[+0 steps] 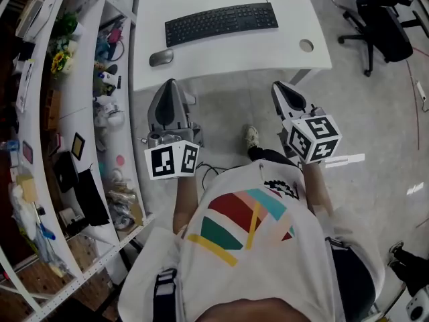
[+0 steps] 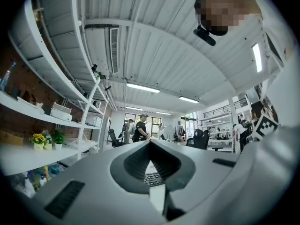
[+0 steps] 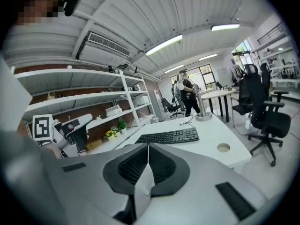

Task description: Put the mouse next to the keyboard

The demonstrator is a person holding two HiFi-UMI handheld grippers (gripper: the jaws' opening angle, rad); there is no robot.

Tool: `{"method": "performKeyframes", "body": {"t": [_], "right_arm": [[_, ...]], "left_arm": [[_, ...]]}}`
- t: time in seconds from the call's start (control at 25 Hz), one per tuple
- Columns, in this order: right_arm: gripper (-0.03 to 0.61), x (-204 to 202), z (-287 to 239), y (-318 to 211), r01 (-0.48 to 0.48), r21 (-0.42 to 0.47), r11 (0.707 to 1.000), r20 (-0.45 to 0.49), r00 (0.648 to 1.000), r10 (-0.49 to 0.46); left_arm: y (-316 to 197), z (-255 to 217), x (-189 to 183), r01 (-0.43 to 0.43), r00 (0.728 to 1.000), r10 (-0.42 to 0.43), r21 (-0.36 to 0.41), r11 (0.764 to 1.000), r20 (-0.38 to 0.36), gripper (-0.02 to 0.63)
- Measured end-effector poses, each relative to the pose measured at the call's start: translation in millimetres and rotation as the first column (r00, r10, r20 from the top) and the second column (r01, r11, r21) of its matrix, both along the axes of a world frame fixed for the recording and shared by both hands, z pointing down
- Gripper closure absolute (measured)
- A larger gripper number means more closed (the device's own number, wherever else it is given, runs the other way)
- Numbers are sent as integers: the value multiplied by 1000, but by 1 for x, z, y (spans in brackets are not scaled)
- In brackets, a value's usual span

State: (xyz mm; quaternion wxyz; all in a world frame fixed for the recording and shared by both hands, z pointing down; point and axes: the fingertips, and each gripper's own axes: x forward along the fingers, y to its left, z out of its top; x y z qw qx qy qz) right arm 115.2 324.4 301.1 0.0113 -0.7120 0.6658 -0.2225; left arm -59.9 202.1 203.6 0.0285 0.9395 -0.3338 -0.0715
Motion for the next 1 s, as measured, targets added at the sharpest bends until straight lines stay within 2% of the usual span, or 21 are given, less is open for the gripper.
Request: {"method": "performKeyframes", "body": {"t": [0.08,0.28,0.48,0.6,0.72,0.8,0.92,1.0], "right_arm": [[565,14,5,-15,7,-5,1000,26,1000,-7],[565,50,7,-29,-62,-6,998,-16,998,62],[565,52,6,-51,6,41,999,36,999,-8],[565,53,-8,-63,3,83,997,-55,999,2],[565,53,-15,-79,21,82,996,-149,989,-9],[565,49,-22,-95,80,131,988,-144,988,-61],[565,45,-39,-121,148,252,956,-106,987,-124],[565,43,-45,-143,169,271,948,-117,983,-142]], "left_arm": [[-13,-1,16,3,1000,-3,3,1000,11,571],[-24,12,42,16,1000,-16,-34,999,13,571],[-37,29,52,26,999,-23,-58,998,45,571],[-53,34,52,43,998,-39,-84,996,54,571],[-68,35,52,56,997,-51,-81,995,53,571],[-80,34,53,61,997,-57,-79,995,50,571],[-104,31,56,67,997,-65,-72,995,37,571],[-124,29,55,78,997,-76,-71,994,26,571]]}}
